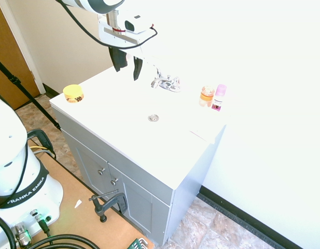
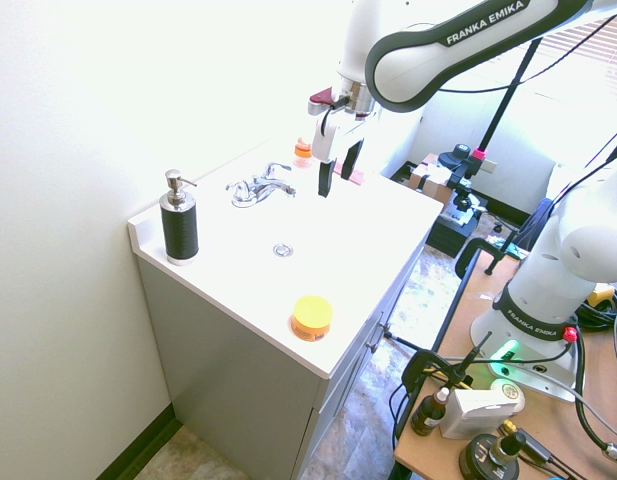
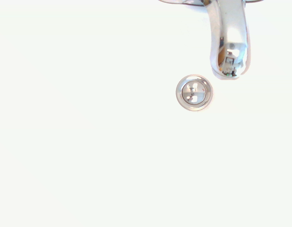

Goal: Turn off the cold water

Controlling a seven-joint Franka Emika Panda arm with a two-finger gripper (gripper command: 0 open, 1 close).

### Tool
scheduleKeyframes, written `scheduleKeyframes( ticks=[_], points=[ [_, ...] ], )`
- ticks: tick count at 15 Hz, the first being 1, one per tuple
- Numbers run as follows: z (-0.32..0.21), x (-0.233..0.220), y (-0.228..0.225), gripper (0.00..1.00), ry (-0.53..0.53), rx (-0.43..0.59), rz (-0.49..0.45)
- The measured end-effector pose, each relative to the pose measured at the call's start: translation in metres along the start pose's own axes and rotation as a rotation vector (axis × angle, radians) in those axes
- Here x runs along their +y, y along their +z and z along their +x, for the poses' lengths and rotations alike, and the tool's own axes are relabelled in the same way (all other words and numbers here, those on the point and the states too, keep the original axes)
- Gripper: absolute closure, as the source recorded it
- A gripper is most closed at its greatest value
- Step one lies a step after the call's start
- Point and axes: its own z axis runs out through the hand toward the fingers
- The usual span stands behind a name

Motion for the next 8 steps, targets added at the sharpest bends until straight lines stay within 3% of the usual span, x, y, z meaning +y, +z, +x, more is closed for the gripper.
scheduleKeyframes(
  ticks=[4,8],
  points=[
    [0.008,0.000,0.000,0.00,0.037,0.013,0.018],
    [0.062,-0.013,-0.006,0.00,0.133,0.095,0.053]
  ],
)
